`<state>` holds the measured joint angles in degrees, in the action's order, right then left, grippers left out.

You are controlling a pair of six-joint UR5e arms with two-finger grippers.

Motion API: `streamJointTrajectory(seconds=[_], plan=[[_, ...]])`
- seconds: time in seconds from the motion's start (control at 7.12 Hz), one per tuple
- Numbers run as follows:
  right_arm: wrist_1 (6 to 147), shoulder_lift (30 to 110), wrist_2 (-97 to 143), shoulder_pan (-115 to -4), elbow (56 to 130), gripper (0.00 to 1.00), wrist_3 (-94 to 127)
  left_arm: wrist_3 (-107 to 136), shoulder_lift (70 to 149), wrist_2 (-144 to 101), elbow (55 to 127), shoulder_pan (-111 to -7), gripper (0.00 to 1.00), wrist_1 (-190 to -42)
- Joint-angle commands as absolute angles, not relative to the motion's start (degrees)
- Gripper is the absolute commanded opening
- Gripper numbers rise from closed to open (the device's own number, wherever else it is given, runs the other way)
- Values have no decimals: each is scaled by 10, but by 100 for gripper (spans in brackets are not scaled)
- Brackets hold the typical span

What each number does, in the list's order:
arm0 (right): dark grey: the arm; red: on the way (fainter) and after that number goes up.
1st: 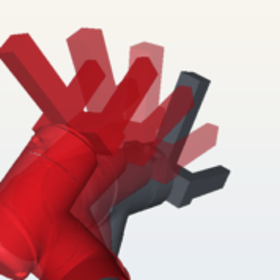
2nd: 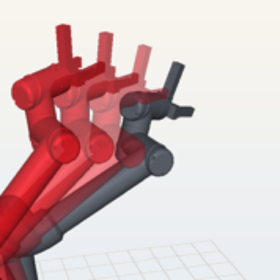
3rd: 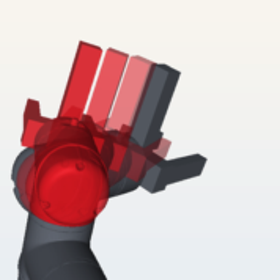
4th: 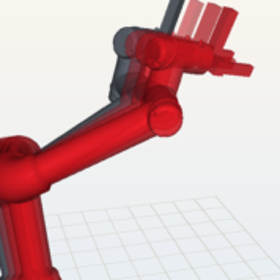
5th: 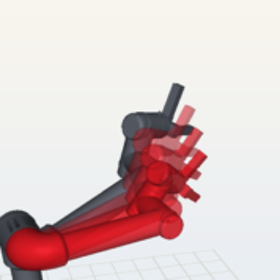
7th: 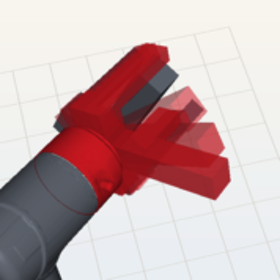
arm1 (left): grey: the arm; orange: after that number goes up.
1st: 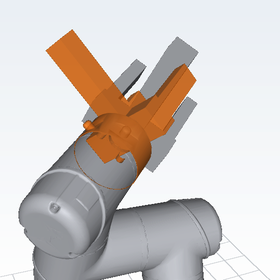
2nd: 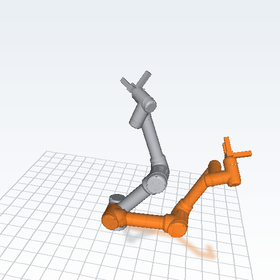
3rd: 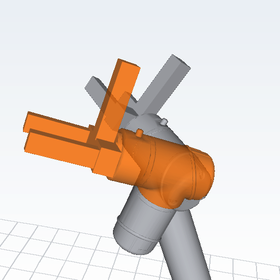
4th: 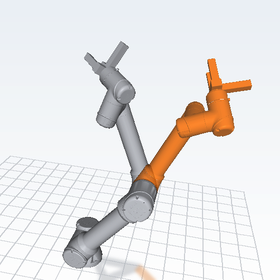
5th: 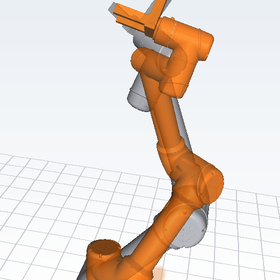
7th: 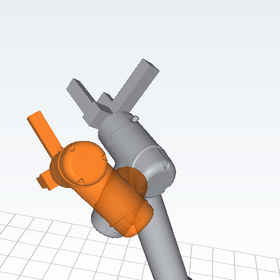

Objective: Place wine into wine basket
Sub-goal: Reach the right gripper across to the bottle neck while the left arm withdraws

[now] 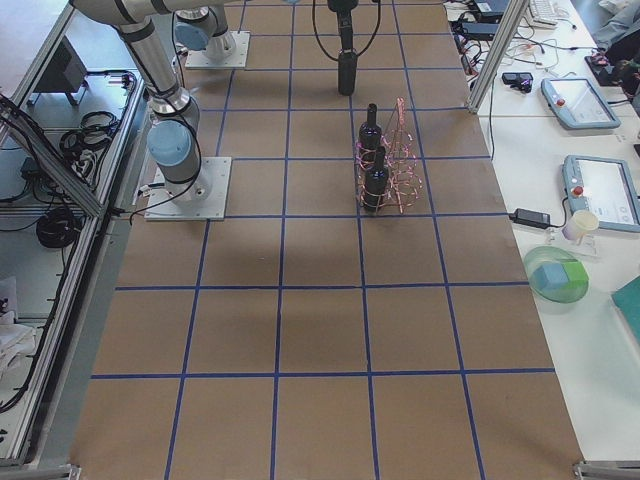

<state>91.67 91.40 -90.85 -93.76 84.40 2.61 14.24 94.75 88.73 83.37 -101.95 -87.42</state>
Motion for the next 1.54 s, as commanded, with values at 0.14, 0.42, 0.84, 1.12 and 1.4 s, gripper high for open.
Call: streamJointTrajectory(seconds=[0.14, 0.42, 0.84, 1.12, 1.4], plan=[[906, 851, -901, -960, 781, 100, 47, 48, 927, 888, 800, -895, 100, -918], [966, 802, -902, -1012, 768, 100, 129, 21, 913, 903, 804, -853, 100, -976], [1005, 745, -933, -1126, 764, 100, 257, -61, 907, 900, 812, -768, 100, -978], [1033, 710, -928, -1190, 764, 100, 313, -117, 905, 905, 814, -753, 100, -990], [1070, 683, -927, -1227, 761, 100, 322, -118, 903, 905, 815, -736, 100, -992]])
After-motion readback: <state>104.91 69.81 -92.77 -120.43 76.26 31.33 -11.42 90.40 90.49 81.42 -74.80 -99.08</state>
